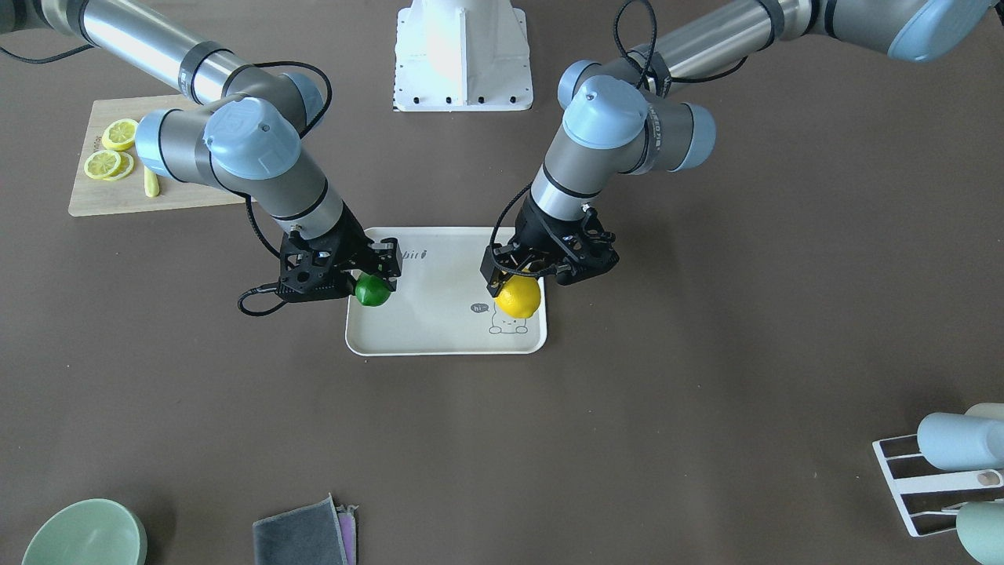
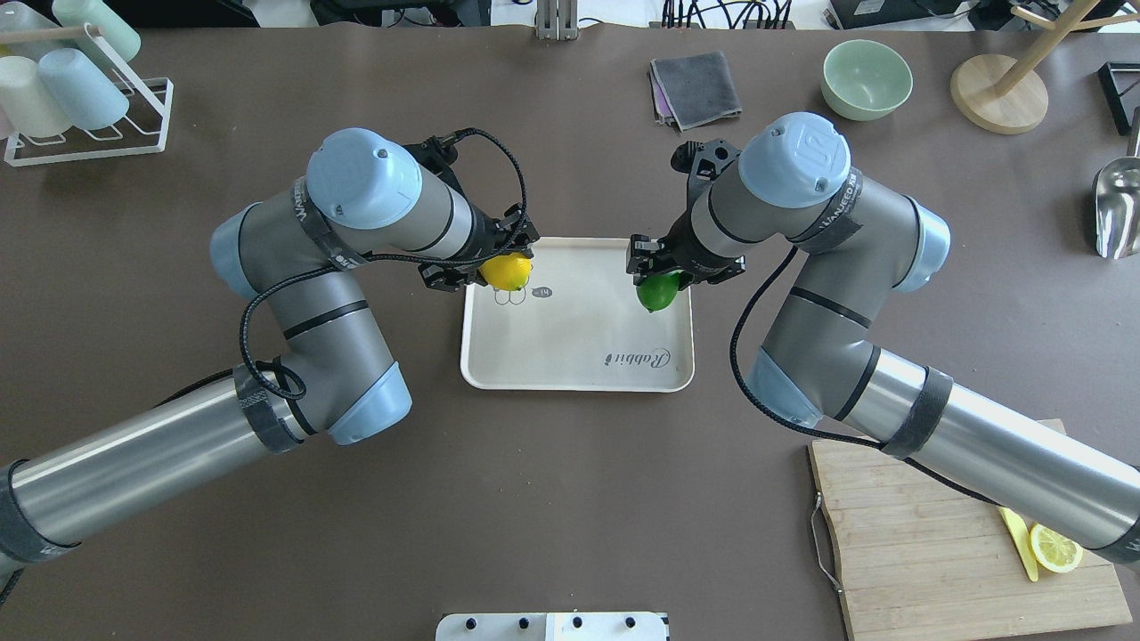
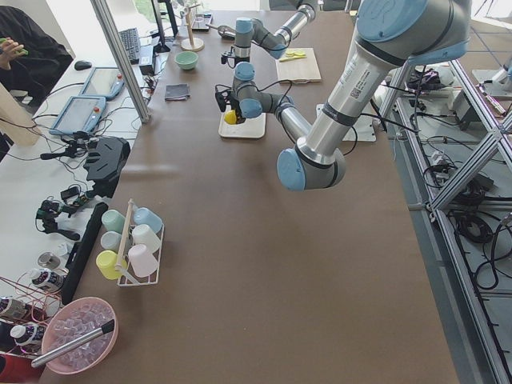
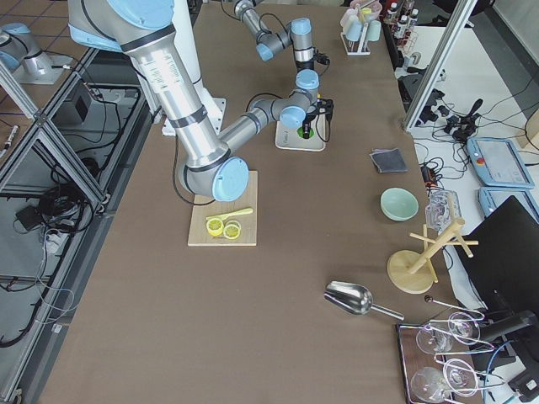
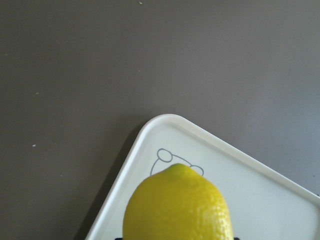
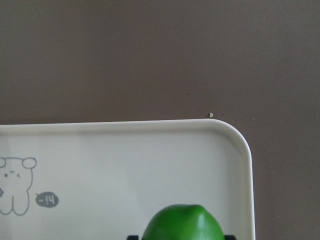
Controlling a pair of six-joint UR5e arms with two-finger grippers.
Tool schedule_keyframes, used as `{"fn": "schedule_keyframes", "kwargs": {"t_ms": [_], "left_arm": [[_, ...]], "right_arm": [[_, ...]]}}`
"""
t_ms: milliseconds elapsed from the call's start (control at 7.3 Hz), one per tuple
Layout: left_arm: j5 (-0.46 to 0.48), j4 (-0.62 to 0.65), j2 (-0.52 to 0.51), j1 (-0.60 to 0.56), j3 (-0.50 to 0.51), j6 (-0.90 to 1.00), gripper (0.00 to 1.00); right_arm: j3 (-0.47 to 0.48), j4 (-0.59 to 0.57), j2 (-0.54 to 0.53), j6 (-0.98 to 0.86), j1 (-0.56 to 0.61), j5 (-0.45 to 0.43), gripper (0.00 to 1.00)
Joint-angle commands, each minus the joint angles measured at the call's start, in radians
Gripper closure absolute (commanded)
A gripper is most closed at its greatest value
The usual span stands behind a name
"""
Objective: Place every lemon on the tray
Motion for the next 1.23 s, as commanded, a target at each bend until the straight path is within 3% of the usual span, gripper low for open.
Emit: {"fn": "schedule_keyframes", "kwargs": {"t_ms": [0, 137, 274, 548, 685, 959, 1096], "left_arm": [[0.008, -0.001, -0.057, 0.008, 0.05, 0.012, 1.0], [0.017, 0.005, -0.06, 0.037, 0.052, 0.047, 0.03], [0.07, 0.006, -0.054, 0.055, 0.05, 0.07, 0.02], [0.072, 0.011, -0.036, 0.068, 0.023, 0.125, 0.02], [0.057, 0.023, -0.029, 0.03, -0.005, 0.191, 0.02], [-0.062, 0.065, 0.091, -0.119, -0.148, 0.361, 0.02], [-0.102, 0.066, 0.162, -0.186, -0.193, 0.488, 0.02]], "right_arm": [[-0.073, 0.062, 0.028, 0.019, -0.015, -0.018, 0.88], [-0.095, 0.076, 0.029, 0.025, -0.017, -0.018, 0.04], [-0.095, 0.076, 0.031, 0.039, -0.018, -0.018, 0.0], [-0.072, 0.069, 0.044, 0.044, 0.015, -0.001, 0.0], [-0.068, 0.058, 0.051, 0.044, 0.063, 0.049, 0.0], [-0.048, 0.012, 0.035, -0.003, 0.226, 0.235, 0.0], [0.001, -0.008, -0.018, -0.116, 0.27, 0.246, 0.0]]}}
